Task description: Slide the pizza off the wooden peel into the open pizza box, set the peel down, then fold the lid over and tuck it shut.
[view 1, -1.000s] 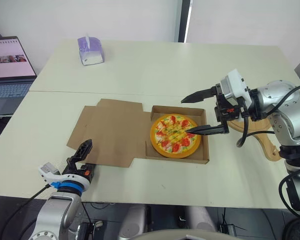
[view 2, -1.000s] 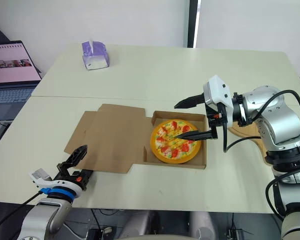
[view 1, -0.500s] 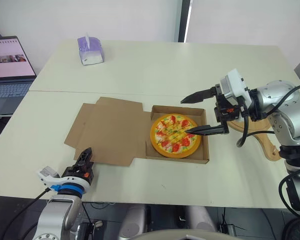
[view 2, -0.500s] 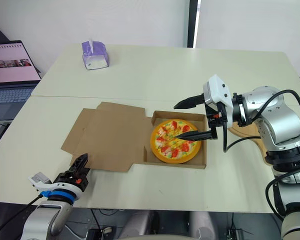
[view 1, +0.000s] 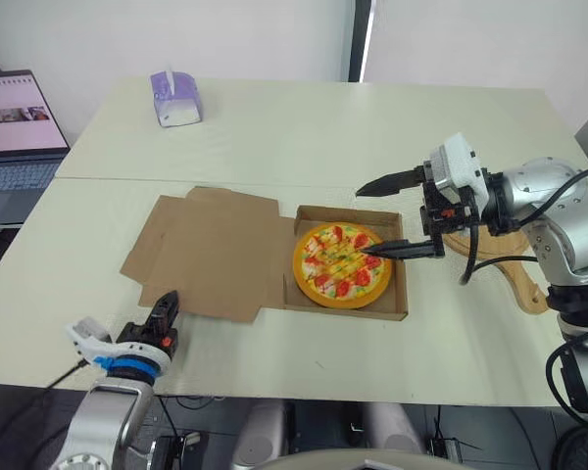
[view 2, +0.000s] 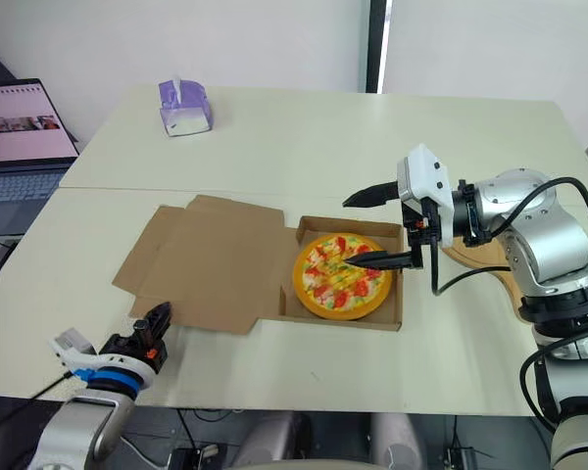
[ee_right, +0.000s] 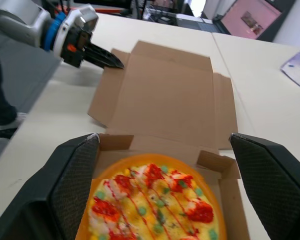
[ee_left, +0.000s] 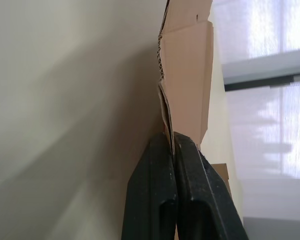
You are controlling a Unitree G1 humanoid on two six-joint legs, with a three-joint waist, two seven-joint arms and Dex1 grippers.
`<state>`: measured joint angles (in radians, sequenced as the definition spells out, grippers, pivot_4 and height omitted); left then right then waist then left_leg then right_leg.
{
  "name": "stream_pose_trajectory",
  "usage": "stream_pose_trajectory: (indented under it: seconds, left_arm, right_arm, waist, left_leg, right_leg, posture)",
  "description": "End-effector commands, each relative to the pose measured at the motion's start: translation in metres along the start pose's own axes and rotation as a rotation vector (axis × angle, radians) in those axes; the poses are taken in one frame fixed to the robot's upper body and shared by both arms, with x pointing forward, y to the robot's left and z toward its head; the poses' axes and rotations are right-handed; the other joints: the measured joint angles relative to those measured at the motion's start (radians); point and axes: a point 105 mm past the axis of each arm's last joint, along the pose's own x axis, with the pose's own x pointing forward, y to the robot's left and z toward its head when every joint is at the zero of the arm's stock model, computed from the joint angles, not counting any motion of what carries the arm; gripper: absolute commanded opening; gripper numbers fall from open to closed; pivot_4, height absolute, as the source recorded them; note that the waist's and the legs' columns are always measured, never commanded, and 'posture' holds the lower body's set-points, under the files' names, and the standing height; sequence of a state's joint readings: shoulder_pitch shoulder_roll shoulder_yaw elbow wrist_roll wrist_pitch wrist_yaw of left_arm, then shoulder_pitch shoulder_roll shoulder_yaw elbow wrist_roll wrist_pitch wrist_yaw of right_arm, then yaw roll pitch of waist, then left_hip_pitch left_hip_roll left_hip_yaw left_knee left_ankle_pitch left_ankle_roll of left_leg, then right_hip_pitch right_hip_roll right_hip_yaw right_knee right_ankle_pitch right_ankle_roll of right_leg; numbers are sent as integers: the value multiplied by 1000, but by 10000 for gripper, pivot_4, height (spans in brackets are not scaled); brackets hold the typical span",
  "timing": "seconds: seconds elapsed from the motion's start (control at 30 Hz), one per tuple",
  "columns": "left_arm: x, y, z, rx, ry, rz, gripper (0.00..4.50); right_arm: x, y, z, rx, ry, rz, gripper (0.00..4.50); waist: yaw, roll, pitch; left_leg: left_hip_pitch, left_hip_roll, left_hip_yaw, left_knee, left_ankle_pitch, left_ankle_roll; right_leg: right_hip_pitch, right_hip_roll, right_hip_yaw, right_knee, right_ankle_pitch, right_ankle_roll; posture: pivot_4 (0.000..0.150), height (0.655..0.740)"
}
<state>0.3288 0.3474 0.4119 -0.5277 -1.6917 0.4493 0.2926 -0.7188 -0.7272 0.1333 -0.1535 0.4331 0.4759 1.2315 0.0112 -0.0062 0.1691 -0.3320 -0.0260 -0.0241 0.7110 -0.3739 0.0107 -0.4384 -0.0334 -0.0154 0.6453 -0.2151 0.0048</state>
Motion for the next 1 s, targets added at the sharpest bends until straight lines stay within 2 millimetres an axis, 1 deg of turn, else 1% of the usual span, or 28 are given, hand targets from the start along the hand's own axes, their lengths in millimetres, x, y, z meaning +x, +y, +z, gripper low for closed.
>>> stream_pose_trajectory:
  seconds: [0.03, 0.13, 0.2, 0.3, 0.4, 0.47, 0.53, 0.57, 0.67, 0.73, 0.83, 0.9, 1.0]
  left_arm:
    - [8, -27, 22, 187, -7, -106, 356]
    - [17, -45, 27, 363, 48, -178, 356]
    - [26, -60, 35, 509, 69, -236, 356]
    - [36, -76, 44, 680, 96, -315, 0]
    - [46, -79, 53, 795, 123, -345, 0]
    - [50, -79, 54, 845, 147, -368, 0]
    - [55, -80, 55, 872, 160, -388, 0]
    - [56, -80, 56, 875, 163, -393, 0]
    - [60, -72, 55, 905, 192, -396, 0]
    - [62, -68, 56, 915, 209, -398, 0]
    - [64, -63, 61, 958, 223, -387, 0]
    - [68, -62, 66, 998, 219, -385, 0]
    - [78, -68, 67, 1055, 209, -428, 0]
  right_arm:
    - [-6, -17, 1, -33, 18, -117, 45000]
    - [-10, -32, -13, -36, 91, -211, 45000]
    - [-16, -45, -29, -39, 163, -294, 45000]
    - [-24, -65, -51, -82, 276, -409, 38897]
    - [-28, -82, -74, -188, 415, -471, 28872]
    - [-26, -87, -86, -234, 467, -468, 21566]
    - [-18, -88, -95, -210, 472, -437, 14836]
    - [-15, -88, -99, -205, 475, -424, 10562]
    - [7, -76, -116, -201, 503, -295, 452]
    - [18, -70, -120, -188, 492, -229, 452]
    - [28, -57, -120, -178, 463, -113, 452]
    - [29, -47, -116, -148, 431, -46, 452]
    - [24, -28, -113, -76, 392, 47, 452]
  waist:
    - [-1, 0, 0]
    - [-4, 0, 0]
    - [-4, -1, 1]
    - [-7, -1, 1]
    - [-14, -1, 1]
    - [-19, -1, 1]
    - [-22, -1, 1]
    - [-24, -1, 1]
    - [-29, -1, 1]
    - [-34, -1, 1]
    - [-34, -1, 2]
    - [-34, -1, 2]
    - [-32, -1, 2]
  left_leg:
    - [0, 0, 0, 0, 0, 0]
    - [0, 0, 1, 0, 0, 0]
    - [0, 0, 1, -1, 0, 0]
    - [-1, 0, 1, -1, 0, -1]
    - [-1, 0, 2, -2, 0, -1]
    - [-1, 0, 2, -3, 1, -1]
    - [0, 0, 3, -4, 1, -2]
    - [-1, 1, 3, -5, 1, -2]
    - [-1, 1, 2, -5, 1, -3]
    - [-1, 1, 2, -5, 1, -3]
    - [-1, 1, 1, -5, 1, -3]
    - [-2, 1, 1, -5, 1, -3]
    - [-2, 1, 0, -5, 1, -3]
  right_leg:
    - [0, 0, 0, 0, 0, 0]
    - [0, 0, 0, 0, 0, 0]
    - [-1, 0, 0, 0, 0, 0]
    - [-1, 0, 0, 0, 0, 0]
    - [-2, 1, 1, 0, 0, 0]
    - [-3, 1, 1, 0, 0, 0]
    - [-4, 1, 2, -1, 0, 0]
    - [-4, 2, 2, -1, 0, 0]
    - [-5, 2, 1, -1, 0, -1]
    - [-5, 2, 1, -1, 0, -1]
    - [-5, 1, 1, -1, 0, -1]
    - [-5, 0, 0, -1, 0, -1]
    - [-5, 0, 0, -1, 0, -1]
  posture:
    - [1500, 7251]
    - [1500, 7251]
    - [1500, 7251]
    - [1500, 7251]
    - [1500, 7251]
    - [1500, 7251]
    - [1500, 7251]
    - [1500, 7251]
    - [1500, 7251]
    - [1500, 7251]
    - [1500, 7251]
    - [1500, 7251]
    - [1500, 7251]
